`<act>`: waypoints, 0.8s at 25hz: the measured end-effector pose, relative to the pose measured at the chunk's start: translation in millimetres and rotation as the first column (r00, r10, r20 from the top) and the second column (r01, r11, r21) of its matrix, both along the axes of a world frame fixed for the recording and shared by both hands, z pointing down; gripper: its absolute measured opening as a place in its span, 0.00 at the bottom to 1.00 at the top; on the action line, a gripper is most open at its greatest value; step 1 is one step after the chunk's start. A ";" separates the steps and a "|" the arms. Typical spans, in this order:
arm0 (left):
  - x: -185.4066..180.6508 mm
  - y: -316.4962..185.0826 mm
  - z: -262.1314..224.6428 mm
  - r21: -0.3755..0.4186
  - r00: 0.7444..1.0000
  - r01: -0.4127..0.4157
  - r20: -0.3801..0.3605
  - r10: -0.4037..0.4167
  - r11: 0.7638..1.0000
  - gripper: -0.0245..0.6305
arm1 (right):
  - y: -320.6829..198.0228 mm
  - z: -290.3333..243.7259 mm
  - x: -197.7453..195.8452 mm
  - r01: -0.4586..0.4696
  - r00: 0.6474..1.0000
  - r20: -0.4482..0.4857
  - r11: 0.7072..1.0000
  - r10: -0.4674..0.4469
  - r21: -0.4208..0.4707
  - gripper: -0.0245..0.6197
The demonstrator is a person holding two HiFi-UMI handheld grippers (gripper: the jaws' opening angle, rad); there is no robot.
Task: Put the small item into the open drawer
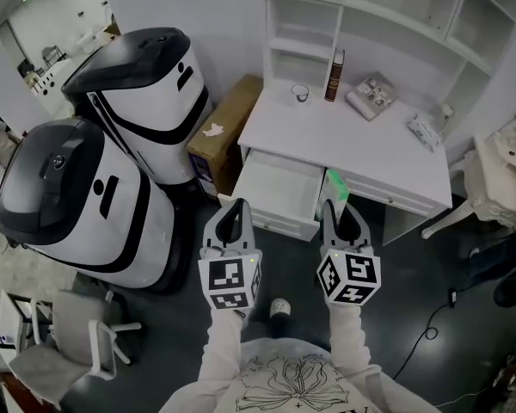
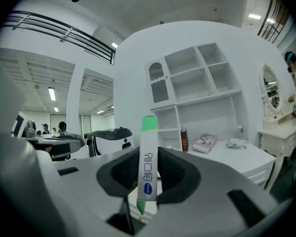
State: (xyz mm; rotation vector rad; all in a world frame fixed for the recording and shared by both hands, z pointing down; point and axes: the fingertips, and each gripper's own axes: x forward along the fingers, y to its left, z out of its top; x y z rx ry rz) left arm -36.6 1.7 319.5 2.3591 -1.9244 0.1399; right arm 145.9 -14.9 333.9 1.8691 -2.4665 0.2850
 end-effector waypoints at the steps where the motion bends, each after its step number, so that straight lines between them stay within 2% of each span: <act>1: 1.5 -6.6 2.0 -0.004 1.000 0.003 0.002 -0.003 1.000 0.05 | -7.7 2.5 0.5 0.005 1.000 0.000 1.000 -0.005 -0.005 0.18; 9: 2.7 -56.7 18.9 -0.051 1.000 0.026 0.013 -0.025 0.998 0.05 | -61.7 23.2 1.1 0.032 0.999 0.004 0.998 -0.032 -0.057 0.18; 20: -4.3 -152.5 44.0 -0.097 1.000 -0.004 -0.002 0.004 0.995 0.05 | -148.1 50.6 -16.1 0.034 0.999 -0.014 0.993 -0.036 -0.114 0.18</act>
